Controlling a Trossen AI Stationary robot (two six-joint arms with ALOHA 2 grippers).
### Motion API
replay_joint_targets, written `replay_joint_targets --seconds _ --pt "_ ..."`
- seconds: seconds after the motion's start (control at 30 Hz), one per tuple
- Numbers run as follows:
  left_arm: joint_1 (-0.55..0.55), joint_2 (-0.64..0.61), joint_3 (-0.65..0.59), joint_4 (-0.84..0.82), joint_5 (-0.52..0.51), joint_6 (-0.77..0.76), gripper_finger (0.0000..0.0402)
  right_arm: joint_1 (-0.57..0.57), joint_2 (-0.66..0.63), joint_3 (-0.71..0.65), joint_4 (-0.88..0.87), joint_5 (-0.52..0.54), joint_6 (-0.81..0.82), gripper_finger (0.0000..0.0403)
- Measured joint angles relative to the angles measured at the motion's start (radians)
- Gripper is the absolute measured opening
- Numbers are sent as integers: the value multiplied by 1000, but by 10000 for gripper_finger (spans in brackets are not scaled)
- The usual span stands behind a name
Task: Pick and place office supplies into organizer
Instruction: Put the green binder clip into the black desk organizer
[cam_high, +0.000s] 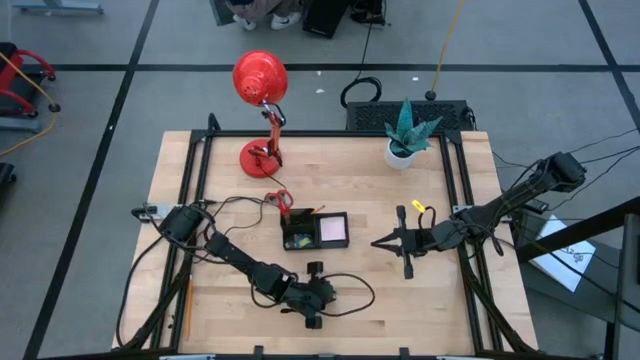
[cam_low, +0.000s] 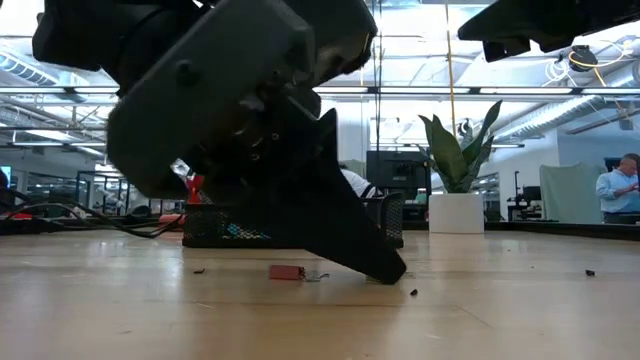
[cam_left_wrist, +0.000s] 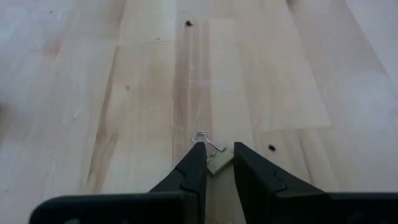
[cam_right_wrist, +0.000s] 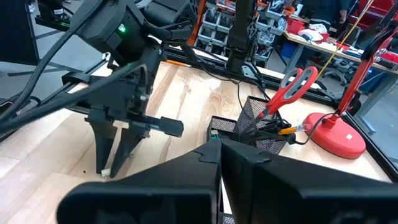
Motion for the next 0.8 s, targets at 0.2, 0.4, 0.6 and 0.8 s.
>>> replay_joint_targets --seconds 0.2,0.4,0.6,0.8 --pt "-9 -61 1 -30 -58 57 65 0 0 1 -2 0 0 4" --pt "-23 -175 1 -203 -201 95 65 0 0 1 -11 0 0 4" --pt "-24 -284 2 -485 -337 -1 65 0 0 1 -12 0 5 4" --pt "5 -335 5 -705 -351 -157 65 0 0 1 -14 0 10 4"
